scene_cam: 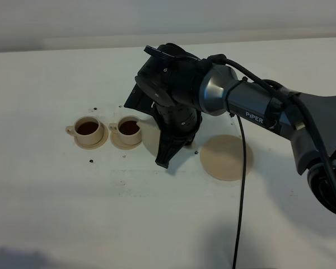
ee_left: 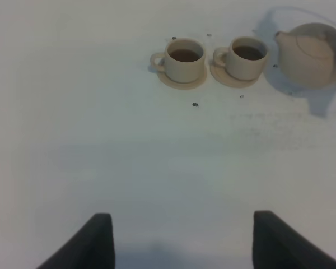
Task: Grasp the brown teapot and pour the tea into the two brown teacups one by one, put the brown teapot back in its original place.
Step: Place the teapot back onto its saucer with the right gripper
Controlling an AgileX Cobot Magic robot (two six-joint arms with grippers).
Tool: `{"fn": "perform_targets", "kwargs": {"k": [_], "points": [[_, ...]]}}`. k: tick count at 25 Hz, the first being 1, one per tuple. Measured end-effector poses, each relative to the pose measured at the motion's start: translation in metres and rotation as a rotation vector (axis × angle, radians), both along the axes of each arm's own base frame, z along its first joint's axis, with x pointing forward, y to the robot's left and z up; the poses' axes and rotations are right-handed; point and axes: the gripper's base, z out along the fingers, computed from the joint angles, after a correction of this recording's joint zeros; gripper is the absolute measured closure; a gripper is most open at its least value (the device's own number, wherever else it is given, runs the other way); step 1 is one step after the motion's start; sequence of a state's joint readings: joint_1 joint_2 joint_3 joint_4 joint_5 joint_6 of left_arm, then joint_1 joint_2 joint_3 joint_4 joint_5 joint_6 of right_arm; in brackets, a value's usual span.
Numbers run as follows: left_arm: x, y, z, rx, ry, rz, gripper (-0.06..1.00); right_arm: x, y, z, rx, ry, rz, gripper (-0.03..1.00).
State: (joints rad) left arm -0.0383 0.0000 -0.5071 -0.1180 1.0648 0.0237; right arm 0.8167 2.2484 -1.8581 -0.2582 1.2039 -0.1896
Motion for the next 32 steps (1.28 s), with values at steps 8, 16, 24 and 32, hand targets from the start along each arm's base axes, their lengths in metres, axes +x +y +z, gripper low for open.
{"fn": "perform_targets", "kwargs": {"k": [8,16,24,32], "points": [[0.0,0.0,0.0,0.0,0.0,0.0,0.43,0.0,0.004,0.001,0.053,-0.006,-0.005,0.88],[0.0,0.0,0.0,0.0,0.0,0.0,0.43,0.0,0.003,-0.01,0.019,0.023,-0.012,0.88],[0.0,0.0,0.0,0.0,0.0,0.0,0.43,0.002,-0.009,0.016,0.047,0.019,-0.049,0.88],[0.0,0.0,0.0,0.0,0.0,0.0,0.43,-0.021,-0.063,0.035,0.025,0.063,-0.133,0.88]]}}
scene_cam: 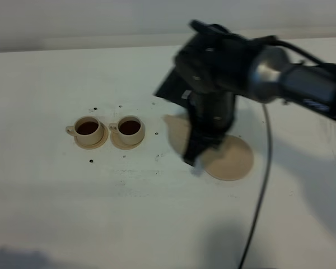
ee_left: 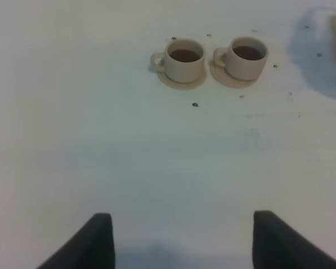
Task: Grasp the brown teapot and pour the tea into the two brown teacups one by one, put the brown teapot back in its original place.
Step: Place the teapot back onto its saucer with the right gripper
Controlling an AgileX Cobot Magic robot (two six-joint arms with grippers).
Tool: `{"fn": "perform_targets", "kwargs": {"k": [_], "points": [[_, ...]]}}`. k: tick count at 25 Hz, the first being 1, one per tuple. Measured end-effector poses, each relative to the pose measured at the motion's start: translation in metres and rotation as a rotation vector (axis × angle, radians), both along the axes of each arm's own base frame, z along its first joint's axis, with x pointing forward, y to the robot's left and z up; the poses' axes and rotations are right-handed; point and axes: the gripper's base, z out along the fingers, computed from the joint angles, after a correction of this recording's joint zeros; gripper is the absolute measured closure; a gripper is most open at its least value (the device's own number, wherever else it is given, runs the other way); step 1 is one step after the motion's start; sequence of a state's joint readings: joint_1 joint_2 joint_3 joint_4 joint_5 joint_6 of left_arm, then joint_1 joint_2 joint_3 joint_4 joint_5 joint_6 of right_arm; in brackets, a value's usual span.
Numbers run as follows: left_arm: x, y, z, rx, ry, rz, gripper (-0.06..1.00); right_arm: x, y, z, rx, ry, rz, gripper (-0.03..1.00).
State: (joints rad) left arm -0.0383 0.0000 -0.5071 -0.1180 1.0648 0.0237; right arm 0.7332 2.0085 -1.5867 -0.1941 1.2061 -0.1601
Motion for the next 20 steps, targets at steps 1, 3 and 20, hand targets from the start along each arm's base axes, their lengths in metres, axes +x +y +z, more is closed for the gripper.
{"fn": "perform_targets", "kwargs": {"k": [1,3,20], "points": [[0.0,0.0,0.0,0.0,0.0,0.0,0.43,-0.004,-0.01,-0.001,0.0,0.003,-0.013,0.88],[0.0,0.0,0.0,0.0,0.0,0.0,0.43,-0.011,-0.027,-0.004,0.018,-0.011,-0.037,0.88],[0.0,0.0,0.0,0.0,0.0,0.0,0.43,0.001,-0.067,-0.041,0.064,-0.061,-0.167,0.88]]}}
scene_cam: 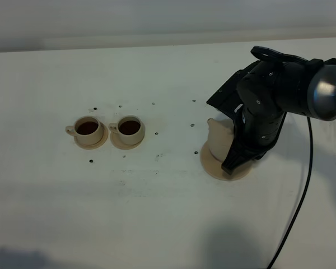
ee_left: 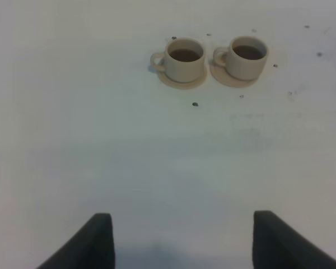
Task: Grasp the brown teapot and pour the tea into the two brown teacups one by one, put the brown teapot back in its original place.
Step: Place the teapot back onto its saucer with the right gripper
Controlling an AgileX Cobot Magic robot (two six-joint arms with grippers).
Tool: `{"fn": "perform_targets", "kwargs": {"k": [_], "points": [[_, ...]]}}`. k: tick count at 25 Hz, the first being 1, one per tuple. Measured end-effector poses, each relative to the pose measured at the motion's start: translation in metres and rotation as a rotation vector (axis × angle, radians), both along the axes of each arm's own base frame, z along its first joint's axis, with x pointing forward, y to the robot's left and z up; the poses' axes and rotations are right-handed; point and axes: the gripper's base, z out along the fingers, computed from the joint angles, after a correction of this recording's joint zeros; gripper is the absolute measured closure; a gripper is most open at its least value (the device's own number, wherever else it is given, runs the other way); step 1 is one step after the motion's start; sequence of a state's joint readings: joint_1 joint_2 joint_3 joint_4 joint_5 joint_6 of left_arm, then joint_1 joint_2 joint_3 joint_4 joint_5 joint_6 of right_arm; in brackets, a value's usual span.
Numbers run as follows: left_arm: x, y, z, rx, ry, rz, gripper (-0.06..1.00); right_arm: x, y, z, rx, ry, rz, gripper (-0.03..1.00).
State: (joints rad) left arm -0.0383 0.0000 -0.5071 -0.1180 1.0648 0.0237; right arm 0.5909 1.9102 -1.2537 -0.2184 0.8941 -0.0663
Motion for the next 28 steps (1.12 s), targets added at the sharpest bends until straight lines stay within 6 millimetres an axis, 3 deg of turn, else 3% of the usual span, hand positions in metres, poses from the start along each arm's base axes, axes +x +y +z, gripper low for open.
{"fn": "perform_targets", "kwargs": {"k": [10,23,28], "points": [[0.0,0.0,0.0,0.0,0.0,0.0,0.43,0.001,0.002,-0.02,0.008,0.062,-0.028,0.88],[0.0,0.0,0.0,0.0,0.0,0.0,0.43,0.0,0.003,-0.02,0.013,0.074,-0.038,0.88],[0.0,0.0,0.0,0.0,0.0,0.0,0.43,-0.003,0.002,-0.016,0.015,0.095,-0.064,0.77]]}}
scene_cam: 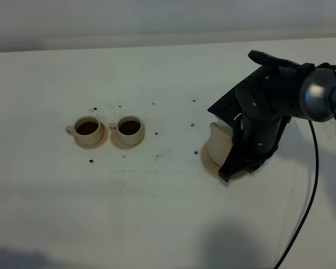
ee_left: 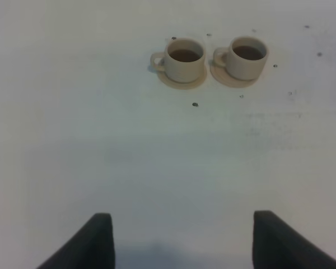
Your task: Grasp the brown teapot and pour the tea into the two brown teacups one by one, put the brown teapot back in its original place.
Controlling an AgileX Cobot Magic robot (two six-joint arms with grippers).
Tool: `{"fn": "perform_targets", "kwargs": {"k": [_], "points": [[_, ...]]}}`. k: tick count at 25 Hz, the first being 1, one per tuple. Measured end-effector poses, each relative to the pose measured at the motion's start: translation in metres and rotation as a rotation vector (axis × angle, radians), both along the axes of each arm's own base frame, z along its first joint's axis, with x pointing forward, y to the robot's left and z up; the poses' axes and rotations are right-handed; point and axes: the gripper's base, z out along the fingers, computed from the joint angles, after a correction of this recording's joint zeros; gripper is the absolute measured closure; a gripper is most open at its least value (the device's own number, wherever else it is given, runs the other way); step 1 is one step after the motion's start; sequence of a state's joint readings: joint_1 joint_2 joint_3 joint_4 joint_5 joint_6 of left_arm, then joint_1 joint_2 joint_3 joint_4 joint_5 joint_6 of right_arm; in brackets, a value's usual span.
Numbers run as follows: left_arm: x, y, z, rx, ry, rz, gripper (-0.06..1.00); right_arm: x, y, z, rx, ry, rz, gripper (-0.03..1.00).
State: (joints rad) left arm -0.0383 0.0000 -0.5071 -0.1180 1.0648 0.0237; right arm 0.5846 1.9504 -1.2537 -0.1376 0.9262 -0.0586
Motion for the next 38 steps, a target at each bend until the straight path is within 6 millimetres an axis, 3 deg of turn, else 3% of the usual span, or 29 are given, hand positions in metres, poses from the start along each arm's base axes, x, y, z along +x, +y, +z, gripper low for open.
{"fn": "perform_targets", "kwargs": {"k": [4,7,13,21,26,32,38], "points": [[0.0,0.0,0.0,0.0,0.0,0.0,0.43,-0.01,-0.005,0.035,0.026,-0.014,-0.025,0.55],[0.0,0.0,0.0,0.0,0.0,0.0,0.43,-0.029,-0.014,0.066,0.04,0.027,-0.056,0.42],[0.0,0.0,0.0,0.0,0.0,0.0,0.43,-0.088,-0.045,0.101,0.105,0.07,-0.088,0.34],[0.0,0.0,0.0,0.0,0.0,0.0,0.43,-0.178,-0.102,0.106,0.203,-0.015,-0.09,0.39],[0.0,0.0,0.0,0.0,0.0,0.0,0.43,-0.218,-0.128,0.101,0.286,-0.128,-0.085,0.42],[0.0,0.0,0.0,0.0,0.0,0.0,0.43,-0.244,-0.145,0.102,0.391,-0.259,-0.094,0.42],[0.0,0.0,0.0,0.0,0.0,0.0,0.43,-0.251,-0.15,0.107,0.432,-0.311,-0.095,0.42]]}}
